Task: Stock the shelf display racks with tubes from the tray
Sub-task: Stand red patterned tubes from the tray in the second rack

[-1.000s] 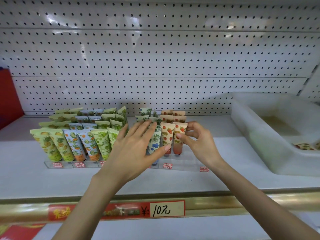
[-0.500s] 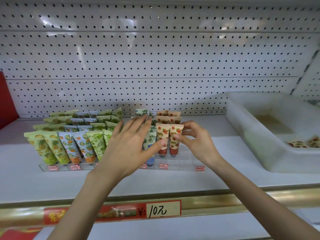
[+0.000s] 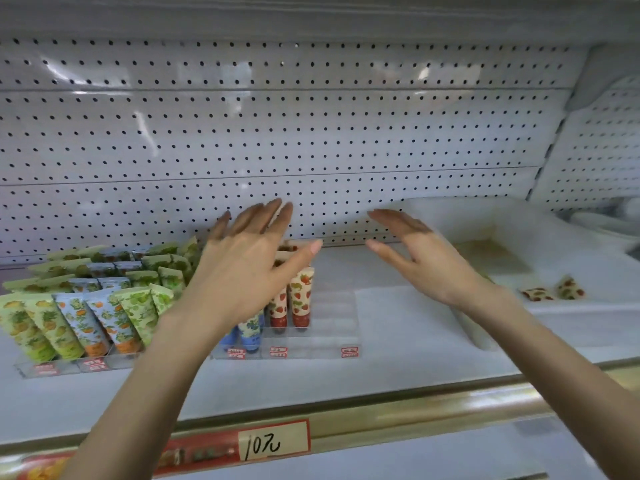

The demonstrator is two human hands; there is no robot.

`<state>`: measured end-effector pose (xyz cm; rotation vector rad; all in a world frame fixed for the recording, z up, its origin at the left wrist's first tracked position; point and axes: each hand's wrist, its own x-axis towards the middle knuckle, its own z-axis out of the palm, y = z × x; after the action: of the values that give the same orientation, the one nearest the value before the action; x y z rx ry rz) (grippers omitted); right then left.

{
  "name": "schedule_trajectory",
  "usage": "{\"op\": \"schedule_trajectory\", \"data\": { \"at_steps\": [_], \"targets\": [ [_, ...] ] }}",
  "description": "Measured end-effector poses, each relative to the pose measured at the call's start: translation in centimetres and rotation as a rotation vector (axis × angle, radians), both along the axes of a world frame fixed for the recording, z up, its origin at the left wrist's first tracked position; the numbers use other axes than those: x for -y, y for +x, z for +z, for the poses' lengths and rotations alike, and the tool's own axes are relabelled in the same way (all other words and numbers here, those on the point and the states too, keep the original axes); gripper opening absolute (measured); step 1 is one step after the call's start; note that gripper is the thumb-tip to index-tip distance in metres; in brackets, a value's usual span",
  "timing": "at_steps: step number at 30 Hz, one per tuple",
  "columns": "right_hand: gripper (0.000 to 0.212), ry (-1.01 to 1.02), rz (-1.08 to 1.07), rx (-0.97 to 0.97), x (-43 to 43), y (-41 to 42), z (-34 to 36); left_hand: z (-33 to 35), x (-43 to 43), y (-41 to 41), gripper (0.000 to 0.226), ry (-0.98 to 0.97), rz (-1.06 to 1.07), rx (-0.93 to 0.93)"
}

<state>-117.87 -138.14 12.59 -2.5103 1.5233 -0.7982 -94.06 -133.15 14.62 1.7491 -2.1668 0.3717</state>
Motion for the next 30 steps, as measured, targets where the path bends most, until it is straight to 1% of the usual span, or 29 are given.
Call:
{"op": "schedule_trajectory", "data": {
  "at_steps": [1,3,6,8,12,17,19,22,25,27,30],
  "targets": [
    [0.058,-0.025,-0.030,-0.115,-0.1,-0.9,0.4,0.2,0.2,-0.8,0.092,0.008,-0.011,-0.006],
    [0.065,-0.052,-0.085,-0.251,-0.3,-2.6,1.0,0.5,0.6,-2.5,0.093,0.027,-0.032,-0.023],
    [0.070,-0.034,-0.171,-0.375,-0.7,-5.3,1.3,0.5,1.1,-5.2,0.095,0.037,-0.063,-0.011],
    [0.071,-0.017,-0.228,-0.420,-0.9,-7.1,1.2,0.3,1.3,-7.0,0.095,0.040,-0.081,0.009],
    [0.069,0.015,-0.291,-0.436,-0.8,-10.9,0.9,-0.2,2.0,-10.5,0.096,0.052,-0.106,0.035],
    [0.066,0.128,-0.316,-0.360,-0.5,-15.9,1.0,-0.7,3.0,-14.8,0.098,0.087,-0.130,0.052],
    [0.065,0.143,-0.332,-0.342,-0.2,-17.8,1.2,-0.9,3.3,-16.4,0.099,0.099,-0.140,0.052],
    [0.065,0.162,-0.349,-0.352,0.6,-20.7,1.3,-1.2,3.9,-18.7,0.101,0.100,-0.153,0.059],
    [0.064,0.225,-0.340,-0.355,1.7,-23.6,1.0,-1.7,4.3,-20.8,0.101,0.111,-0.172,0.060],
    [0.061,0.261,-0.313,-0.366,2.6,-24.9,0.6,-2.1,4.6,-22.2,0.101,0.111,-0.185,0.081],
    [0.050,0.315,-0.268,-0.402,3.7,-25.7,0.2,-2.5,5.0,-24.1,0.100,0.124,-0.205,0.096]
  ]
}}
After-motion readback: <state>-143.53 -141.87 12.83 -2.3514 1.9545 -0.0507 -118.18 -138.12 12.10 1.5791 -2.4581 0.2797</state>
